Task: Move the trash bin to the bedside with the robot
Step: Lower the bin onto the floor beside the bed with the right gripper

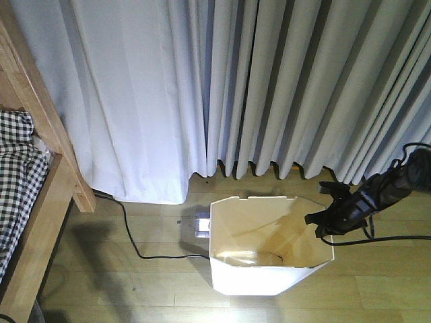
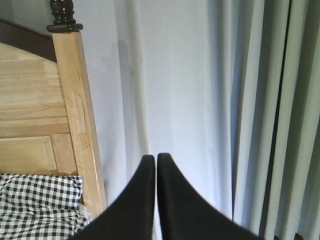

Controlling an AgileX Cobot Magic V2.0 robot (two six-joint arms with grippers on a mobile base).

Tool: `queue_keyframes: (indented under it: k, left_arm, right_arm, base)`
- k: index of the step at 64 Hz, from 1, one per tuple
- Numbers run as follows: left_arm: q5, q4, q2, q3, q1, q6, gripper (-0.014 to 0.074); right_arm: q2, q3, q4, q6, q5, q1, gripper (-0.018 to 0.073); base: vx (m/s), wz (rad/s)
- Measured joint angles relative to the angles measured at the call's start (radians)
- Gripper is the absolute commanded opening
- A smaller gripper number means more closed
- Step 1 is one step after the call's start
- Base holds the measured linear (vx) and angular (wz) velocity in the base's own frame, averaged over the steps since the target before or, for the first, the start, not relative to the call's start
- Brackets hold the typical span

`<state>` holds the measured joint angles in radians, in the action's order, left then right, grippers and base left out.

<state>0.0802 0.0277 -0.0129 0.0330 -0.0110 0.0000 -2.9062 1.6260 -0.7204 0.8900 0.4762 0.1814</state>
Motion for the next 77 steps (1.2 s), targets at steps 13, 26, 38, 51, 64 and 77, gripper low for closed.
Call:
queue_keyframes:
  k: [13,26,38,51,64,77]
  left_arm:
    - [0.000,0.000,0.000,0.000,0.000,0.000,-0.0006]
    - [0.000,0.000,0.000,0.000,0.000,0.000,-0.0006]
    - [0.000,0.000,0.000,0.000,0.000,0.000,-0.0006]
    - [0.000,0.000,0.000,0.000,0.000,0.000,-0.0006]
    - [0.000,0.000,0.000,0.000,0.000,0.000,-0.0006]
    - [0.000,0.000,0.000,0.000,0.000,0.000,-0.0006]
  right_arm:
    - [-0.119,0.164,0.061,-0.095,0.022,-0.039,0.0004]
    - [-0.227,0.319,0.170,-0.204,0.074,-0.082,0.0011]
    - [-0.292,0.435,0.212,-0.276,0.153,-0.083,0.0017]
    - [-0.305,0.464,0.212,-0.309,0.178,-0.084,0.0038]
    - [-0.306,0.465,0.207,-0.309,0.191,-0.084,0.0140]
    - [-0.306,0.470,0.200,-0.311,0.210,-0.084,0.0375]
  base:
    - [0.00,0.00]
    - [0.00,0.00]
    - [0.00,0.00]
    - [0.00,0.00]
    - [0.00,0.00]
    - [0.00,0.00]
